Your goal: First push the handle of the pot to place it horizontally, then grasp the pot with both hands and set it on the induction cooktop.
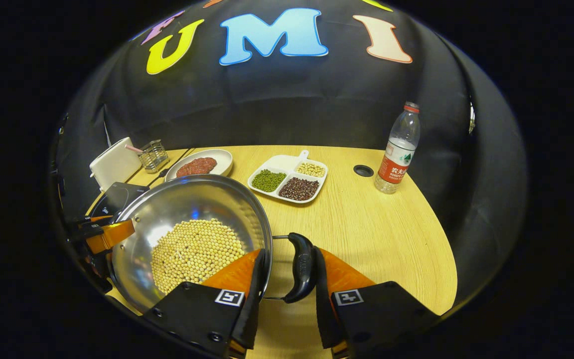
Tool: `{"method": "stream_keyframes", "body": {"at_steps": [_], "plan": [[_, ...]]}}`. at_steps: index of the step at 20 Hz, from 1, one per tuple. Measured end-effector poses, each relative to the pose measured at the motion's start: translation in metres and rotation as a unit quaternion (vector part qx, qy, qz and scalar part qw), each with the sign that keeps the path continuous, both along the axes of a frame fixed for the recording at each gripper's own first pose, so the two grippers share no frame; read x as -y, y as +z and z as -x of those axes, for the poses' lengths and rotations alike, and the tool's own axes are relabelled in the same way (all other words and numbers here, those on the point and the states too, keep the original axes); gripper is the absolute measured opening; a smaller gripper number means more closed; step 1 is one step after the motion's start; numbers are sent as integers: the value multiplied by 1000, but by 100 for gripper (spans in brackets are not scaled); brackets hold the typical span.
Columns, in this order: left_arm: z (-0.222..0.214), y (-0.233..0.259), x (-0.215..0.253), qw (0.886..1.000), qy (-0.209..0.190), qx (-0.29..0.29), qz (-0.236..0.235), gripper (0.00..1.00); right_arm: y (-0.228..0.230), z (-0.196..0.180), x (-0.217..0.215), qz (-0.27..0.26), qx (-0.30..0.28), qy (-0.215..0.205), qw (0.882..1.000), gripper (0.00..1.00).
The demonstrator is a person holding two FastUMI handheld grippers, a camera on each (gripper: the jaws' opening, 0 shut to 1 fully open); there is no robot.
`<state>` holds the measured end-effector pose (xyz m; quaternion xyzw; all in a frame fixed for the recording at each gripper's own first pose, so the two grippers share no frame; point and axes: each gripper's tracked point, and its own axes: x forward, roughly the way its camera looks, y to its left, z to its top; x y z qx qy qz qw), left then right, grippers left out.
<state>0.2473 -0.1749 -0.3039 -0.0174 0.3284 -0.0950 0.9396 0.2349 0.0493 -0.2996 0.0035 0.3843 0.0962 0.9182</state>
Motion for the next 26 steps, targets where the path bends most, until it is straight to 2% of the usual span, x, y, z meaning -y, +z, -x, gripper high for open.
{"method": "stream_keyframes", "body": {"at_steps": [1, 2, 3, 4, 6, 12, 13, 14, 15, 16, 17, 22, 26], "plan": [[-1, 5, -5, 1000, -2, 4, 0, 60, 5, 2, -4, -1, 2, -2, 1000, 48], [-2, 10, -10, 1000, -4, 7, 0, 55, 10, 5, -9, -2, 4, -5, 1000, 48], [-3, 14, -15, 1000, -7, 9, 0, 58, 14, 7, -13, -3, 5, -8, 1000, 48], [-4, 18, -21, 1000, -9, 12, 0, 55, 19, 9, -18, -4, 7, -11, 1000, 48], [-6, 23, -35, 1000, -12, 16, -2, 58, 24, 13, -30, -7, 9, -15, 1000, 48], [-11, 34, -81, 1000, -11, 24, -3, 58, 40, 23, -72, -14, 14, -19, 1000, 48], [-12, 34, -88, 1000, -11, 25, -3, 55, 42, 24, -78, -15, 14, -19, 1000, 48], [-14, 35, -96, 1000, -10, 26, -3, 58, 45, 24, -86, -16, 15, -19, 1000, 48], [-15, 37, -105, 1000, -10, 27, -3, 55, 47, 26, -93, -17, 16, -19, 1000, 48], [-17, 38, -112, 1000, -9, 29, -3, 58, 49, 26, -101, -17, 16, -19, 1000, 51], [-19, 38, -120, 1000, -10, 29, -3, 58, 51, 27, -108, -17, 17, -19, 1000, 48], [-30, 34, -161, 1000, -9, 30, -5, 60, 55, 29, -149, -21, 16, -17, 999, 48], [-37, 31, -197, 1000, -7, 28, -8, 58, 57, 30, -181, -25, 15, -16, 999, 48]]}}
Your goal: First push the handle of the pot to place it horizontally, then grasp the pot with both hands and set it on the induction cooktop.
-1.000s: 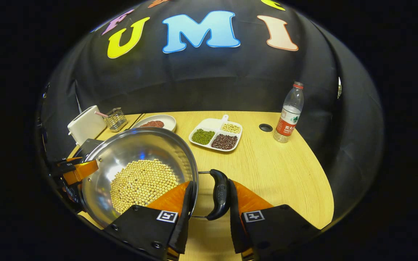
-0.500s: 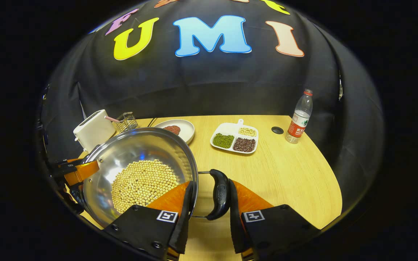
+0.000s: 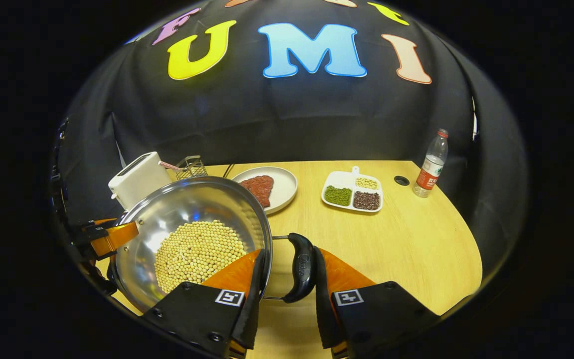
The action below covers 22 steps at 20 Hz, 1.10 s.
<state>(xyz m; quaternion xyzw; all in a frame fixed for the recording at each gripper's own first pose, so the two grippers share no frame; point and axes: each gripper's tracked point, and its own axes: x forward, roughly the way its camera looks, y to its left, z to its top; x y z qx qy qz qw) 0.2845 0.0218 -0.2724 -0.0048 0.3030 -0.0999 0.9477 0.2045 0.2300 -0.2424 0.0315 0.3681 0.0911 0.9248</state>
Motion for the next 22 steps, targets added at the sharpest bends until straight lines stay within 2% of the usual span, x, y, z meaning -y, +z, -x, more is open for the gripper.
{"method": "stream_keyframes", "body": {"at_steps": [3, 4, 9, 10, 13, 14, 15, 16, 17, 18, 20, 21, 22], "plan": [[-8, -3, -23, 1000, 0, 1, -3, 58, -1, -1, -22, -4, -2, 1, 1000, 48], [-11, -5, -30, 1000, 0, 1, -4, 58, -1, -1, -29, -6, -2, 2, 1000, 51], [-22, -17, -62, 1000, 0, -1, -4, 58, 0, -2, -64, -13, -3, 10, 1000, 51], [-24, -19, -68, 1000, 0, -2, -4, 60, -1, -2, -70, -14, -4, 13, 1000, 48], [-32, -30, -84, 1000, 1, -6, -5, 58, -2, -3, -87, -18, -7, 17, 1000, 48], [-35, -33, -89, 1000, 3, -8, -4, 61, -4, -3, -92, -18, -8, 18, 1000, 51], [-36, -35, -93, 1000, 4, -10, -3, 61, -3, -4, -98, -18, -8, 20, 1000, 48], [-37, -37, -98, 1000, 5, -11, -3, 60, -4, -4, -103, -19, -8, 21, 1000, 51], [-39, -41, -102, 1000, 7, -12, -3, 61, -4, -4, -108, -20, -8, 23, 999, 48], [-42, -44, -108, 1000, 8, -13, -3, 60, -6, -3, -114, -21, -9, 25, 999, 51], [-47, -49, -116, 1000, 8, -16, -4, 61, -9, -3, -123, -25, -13, 27, 999, 48], [-46, -51, -120, 1000, 7, -18, -4, 61, -10, -3, -127, -26, -16, 28, 999, 51], [-48, -53, -123, 1000, 6, -20, -5, 60, -11, -3, -131, -28, -18, 30, 999, 48]]}}
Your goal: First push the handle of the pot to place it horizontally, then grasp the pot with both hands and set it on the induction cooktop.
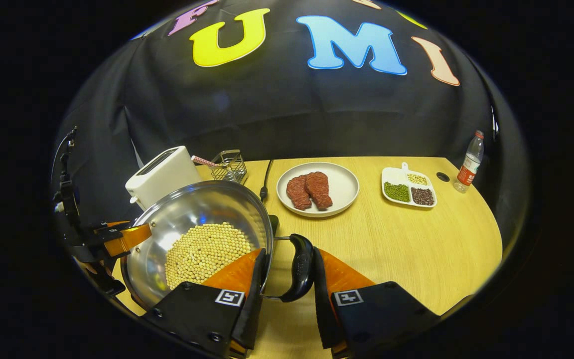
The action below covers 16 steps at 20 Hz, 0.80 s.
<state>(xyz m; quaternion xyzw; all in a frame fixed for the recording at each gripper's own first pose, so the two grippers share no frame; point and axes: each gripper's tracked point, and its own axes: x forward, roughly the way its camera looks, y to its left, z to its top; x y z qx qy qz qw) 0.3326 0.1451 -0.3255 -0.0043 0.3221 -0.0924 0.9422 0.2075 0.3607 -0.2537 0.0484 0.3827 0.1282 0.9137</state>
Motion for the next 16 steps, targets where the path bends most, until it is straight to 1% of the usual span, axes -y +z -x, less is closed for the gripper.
{"method": "stream_keyframes", "body": {"at_steps": [1, 2, 3, 4, 5, 6, 7, 8, 9, 10, 11, 12, 13, 14, 15, 16], "plan": [[0, -2, -2, 1000, -1, -1, 1, 60, -1, 0, -3, -1, -2, 1, 1000, 48], [-2, -2, -5, 1000, -3, -1, 0, 60, -2, 0, -6, -3, -3, 1, 1000, 51], [-2, -2, -6, 1000, -5, -1, -3, 58, -4, 0, -8, -5, -5, 1, 1000, 48], [-1, -1, -6, 1000, -6, -1, -6, 58, -4, 0, -10, -6, -6, 0, 1000, 51], [-2, 0, -7, 1000, -6, 0, -8, 58, -5, 0, -10, -6, -9, 0, 1000, 48], [-3, 1, -8, 1000, -6, 1, -9, 60, -8, 1, -11, -6, -11, 1, 1000, 48], [-3, 1, -9, 1000, -2, 2, -12, 58, -9, 1, -12, -8, -14, 3, 1000, 49], [-4, 2, -10, 1000, 0, 5, -17, 60, -9, 2, -14, -12, -15, 5, 1000, 50], [-4, 1, -11, 1000, 4, 9, -25, 63, -8, 3, -16, -16, -13, 11, 1000, 57], [-5, 2, -14, 999, 9, 14, -34, 65, -5, 5, -18, -17, -5, 18, 1000, 59], [-7, 4, -15, 999, 15, 22, -36, 67, 2, 4, -17, -17, 8, 23, 1000, 63], [-9, 8, -15, 999, 22, 31, -36, 69, 6, 3, -15, -15, 22, 24, 999, 83], [-11, 11, -16, 998, 30, 41, -37, 73, 14, 2, -10, -11, 36, 21, 999, 98], [-13, 17, -18, 997, 37, 52, -39, 78, 21, 2, -5, -10, 49, 20, 999, 94], [-14, 24, -19, 996, 44, 65, -42, 81, 31, 2, 1, -9, 62, 17, 998, 98], [-15, 31, -20, 995, 49, 77, -41, 81, 40, 2, 7, -10, 77, 12, 997, 98]]}}
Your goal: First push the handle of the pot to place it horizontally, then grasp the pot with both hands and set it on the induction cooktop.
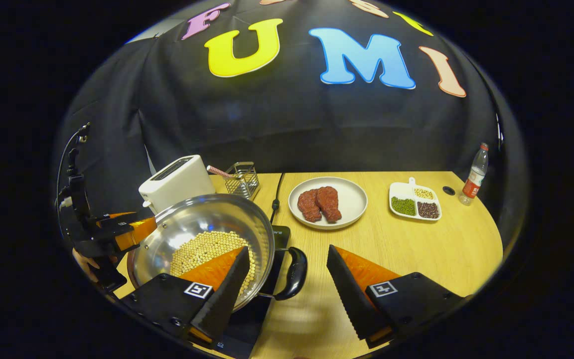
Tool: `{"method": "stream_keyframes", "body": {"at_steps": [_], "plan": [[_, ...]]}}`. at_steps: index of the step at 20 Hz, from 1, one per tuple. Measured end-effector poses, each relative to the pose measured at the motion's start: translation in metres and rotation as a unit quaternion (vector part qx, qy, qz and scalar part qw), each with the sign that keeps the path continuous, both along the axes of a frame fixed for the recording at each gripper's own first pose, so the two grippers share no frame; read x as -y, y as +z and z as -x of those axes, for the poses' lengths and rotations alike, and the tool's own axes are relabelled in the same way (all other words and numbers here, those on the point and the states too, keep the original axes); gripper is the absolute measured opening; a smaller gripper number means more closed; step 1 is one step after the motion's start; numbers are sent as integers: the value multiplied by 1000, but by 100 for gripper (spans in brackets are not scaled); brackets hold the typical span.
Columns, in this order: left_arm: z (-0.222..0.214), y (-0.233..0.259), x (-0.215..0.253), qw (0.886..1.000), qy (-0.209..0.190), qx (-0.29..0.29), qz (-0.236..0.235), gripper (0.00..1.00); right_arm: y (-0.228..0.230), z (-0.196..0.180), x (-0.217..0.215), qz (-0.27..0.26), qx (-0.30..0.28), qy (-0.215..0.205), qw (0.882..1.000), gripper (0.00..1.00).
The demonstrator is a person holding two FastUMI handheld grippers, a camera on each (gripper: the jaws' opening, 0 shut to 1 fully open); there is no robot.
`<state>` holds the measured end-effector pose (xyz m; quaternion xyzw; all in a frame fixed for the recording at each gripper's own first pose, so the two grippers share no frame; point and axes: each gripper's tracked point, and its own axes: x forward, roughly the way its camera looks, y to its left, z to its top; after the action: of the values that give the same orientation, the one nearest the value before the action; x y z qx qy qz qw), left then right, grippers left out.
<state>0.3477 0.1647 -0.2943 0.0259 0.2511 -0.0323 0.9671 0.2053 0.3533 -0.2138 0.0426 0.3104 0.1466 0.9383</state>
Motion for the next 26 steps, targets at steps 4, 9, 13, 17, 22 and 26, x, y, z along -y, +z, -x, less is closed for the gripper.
{"method": "stream_keyframes", "body": {"at_steps": [4, 9, 13, 17, 22, 26], "plan": [[3, 34, 16, 999, 7, 50, 20, 81, 45, 5, 36, -3, 68, -22, 997, 98], [29, 84, 43, 995, 14, 95, 35, 79, 88, 19, 95, 2, 128, -39, 991, 98], [65, 130, 78, 990, 13, 136, 37, 78, 119, 41, 143, 9, 164, -44, 985, 98], [108, 175, 113, 985, 18, 168, 48, 78, 150, 69, 192, 14, 207, -46, 977, 98], [169, 228, 158, 975, 27, 207, 75, 78, 172, 111, 249, 20, 239, -47, 970, 98], [214, 264, 176, 970, 23, 232, 66, 78, 189, 144, 274, 15, 253, -42, 967, 98]]}}
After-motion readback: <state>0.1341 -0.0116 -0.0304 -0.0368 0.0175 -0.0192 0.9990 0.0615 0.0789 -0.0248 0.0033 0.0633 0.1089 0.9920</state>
